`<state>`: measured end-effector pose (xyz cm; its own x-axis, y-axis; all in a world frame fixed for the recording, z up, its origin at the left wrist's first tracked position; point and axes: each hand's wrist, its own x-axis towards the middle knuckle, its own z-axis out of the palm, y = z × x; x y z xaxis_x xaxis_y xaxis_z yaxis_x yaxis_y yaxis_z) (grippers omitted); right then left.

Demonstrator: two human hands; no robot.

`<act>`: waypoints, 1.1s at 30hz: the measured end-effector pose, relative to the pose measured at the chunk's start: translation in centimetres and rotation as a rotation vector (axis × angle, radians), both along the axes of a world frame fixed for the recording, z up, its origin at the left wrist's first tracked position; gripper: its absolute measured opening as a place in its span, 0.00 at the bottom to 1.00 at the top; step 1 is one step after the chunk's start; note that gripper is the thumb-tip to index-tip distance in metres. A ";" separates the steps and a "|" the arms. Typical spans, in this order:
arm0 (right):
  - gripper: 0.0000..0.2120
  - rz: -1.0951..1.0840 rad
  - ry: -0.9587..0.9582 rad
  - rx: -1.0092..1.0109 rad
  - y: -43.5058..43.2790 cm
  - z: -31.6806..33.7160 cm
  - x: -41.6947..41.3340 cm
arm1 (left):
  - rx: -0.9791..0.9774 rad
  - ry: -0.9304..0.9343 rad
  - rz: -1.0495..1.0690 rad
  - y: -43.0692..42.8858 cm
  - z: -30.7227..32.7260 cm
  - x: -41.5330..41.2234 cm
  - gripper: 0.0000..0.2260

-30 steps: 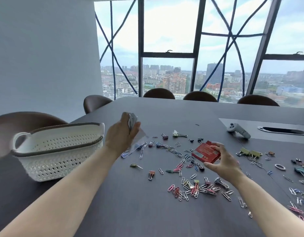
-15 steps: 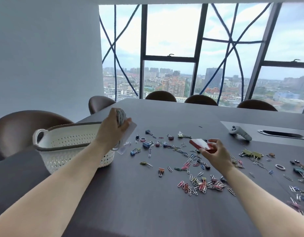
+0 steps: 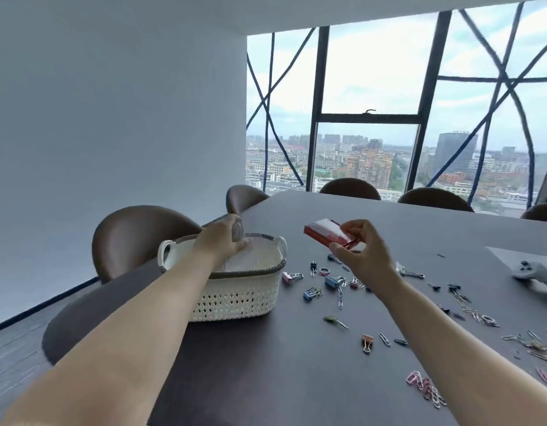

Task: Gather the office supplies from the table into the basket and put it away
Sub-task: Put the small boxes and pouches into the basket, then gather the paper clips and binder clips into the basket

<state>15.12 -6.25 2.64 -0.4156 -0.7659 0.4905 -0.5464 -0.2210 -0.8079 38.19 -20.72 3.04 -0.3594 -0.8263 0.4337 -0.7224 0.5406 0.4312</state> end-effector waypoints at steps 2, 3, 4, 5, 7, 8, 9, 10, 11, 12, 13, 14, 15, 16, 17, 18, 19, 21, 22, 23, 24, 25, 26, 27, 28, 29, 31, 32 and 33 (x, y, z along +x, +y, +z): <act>0.18 0.022 0.013 -0.008 -1.0 -0.4 1.3 | 0.135 -0.029 -0.067 -0.9 -1.1 1.2 0.29; 0.18 0.029 0.020 -0.005 -1.4 -0.7 1.9 | 0.181 -0.051 -0.100 -1.2 -1.3 1.7 0.31; 0.18 0.042 0.021 -0.004 -1.7 -1.0 2.4 | 0.192 -0.081 -0.121 -1.5 -1.4 2.2 0.34; 0.18 0.061 0.018 -0.003 -1.9 -1.2 3.0 | 0.173 -0.105 -0.126 -1.5 -1.4 2.7 0.36; 0.16 0.101 0.008 -0.006 -2.6 -1.6 4.3 | 0.069 -0.110 -0.103 -1.4 -1.4 3.9 0.36; 0.15 0.122 0.007 -0.012 -2.9 -1.7 5.1 | -0.015 -0.096 -0.085 -1.1 -1.6 4.7 0.33; 0.15 0.142 0.014 -0.019 -3.4 -1.9 5.8 | -0.125 -0.085 -0.062 -0.7 -1.9 5.5 0.31; 0.15 0.159 0.034 -0.023 -3.8 -2.0 6.7 | -0.245 -0.087 -0.037 -0.2 -2.4 6.4 0.32; 0.15 0.167 0.079 -0.016 -4.3 -2.1 7.6 | -0.340 -0.109 -0.021 0.4 -3.0 7.2 0.34; 0.15 0.174 0.133 0.002 -4.8 -2.2 8.5 | -0.408 -0.139 -0.008 0.7 -3.7 8.0 0.36; 0.15 0.173 0.191 0.030 -5.4 -2.4 9.4 | -0.442 -0.168 0.011 0.9 -4.7 8.7 0.36; 0.15 0.162 0.246 0.059 -5.9 -2.5 10.1 | -0.438 -0.188 0.029 1.0 -5.6 9.3 0.35; 0.16 0.142 0.300 0.087 -6.4 -2.7 10.8 | -0.416 -0.194 0.038 1.2 -6.3 9.7 0.35; 0.17 0.123 0.353 0.116 -6.9 -3.0 11.3 | -0.392 -0.194 0.040 1.2 -6.9 10.0 0.35; 0.18 0.110 0.406 0.160 -7.2 -3.3 11.5 | -0.384 -0.196 0.037 1.1 -7.4 10.2 0.36; 0.19 0.101 0.460 0.209 -7.5 -3.6 11.6 | -0.381 -0.207 0.034 1.0 -7.7 10.3 0.37; 0.19 0.099 0.501 0.253 -7.7 -4.0 11.6 | -0.367 -0.233 0.030 0.9 -7.8 10.3 0.37; 0.19 0.108 0.553 0.279 -7.7 -4.6 11.4 | -0.330 -0.290 0.022 0.8 -7.7 10.4 0.40; 0.19 0.111 0.570 0.270 -7.6 -4.9 11.2 | -0.305 -0.303 0.014 0.8 -7.5 10.3 0.40; 0.20 0.119 0.570 0.262 -7.3 -5.0 11.0 | -0.276 -0.310 0.012 0.9 -7.2 10.3 0.38; 0.20 0.128 0.553 0.253 -6.8 -5.1 10.9 | -0.244 -0.321 0.022 1.1 -6.9 10.2 0.33; 0.20 0.136 0.531 0.242 -6.3 -5.2 10.6 | -0.220 -0.327 0.039 1.3 -6.7 10.0 0.27; 0.20 0.141 0.515 0.227 -5.7 -5.4 10.2 | -0.187 -0.350 0.066 1.7 -6.5 9.6 0.24; 0.20 0.141 0.514 0.205 -4.9 -5.6 9.6 | -0.159 -0.388 0.102 2.1 -6.3 9.2 0.24; 0.20 0.139 0.524 0.177 -4.0 -5.9 8.9 | -0.169 -0.407 0.125 2.6 -6.3 8.6 0.25; 0.20 0.130 0.532 0.157 -3.0 -6.2 8.1 | -0.219 -0.400 0.120 3.2 -6.5 7.8 0.26; 0.19 0.098 0.525 0.162 -0.7 -7.0 6.0 | -0.394 -0.340 0.023 4.7 -7.4 5.5 0.25; 0.19 0.079 0.521 0.188 0.7 -7.5 4.6 | -0.494 -0.279 -0.056 5.6 -8.0 3.9 0.24; 0.19 0.062 0.521 0.225 2.0 -7.8 3.4 | -0.567 -0.228 -0.136 6.4 -8.7 2.3 0.23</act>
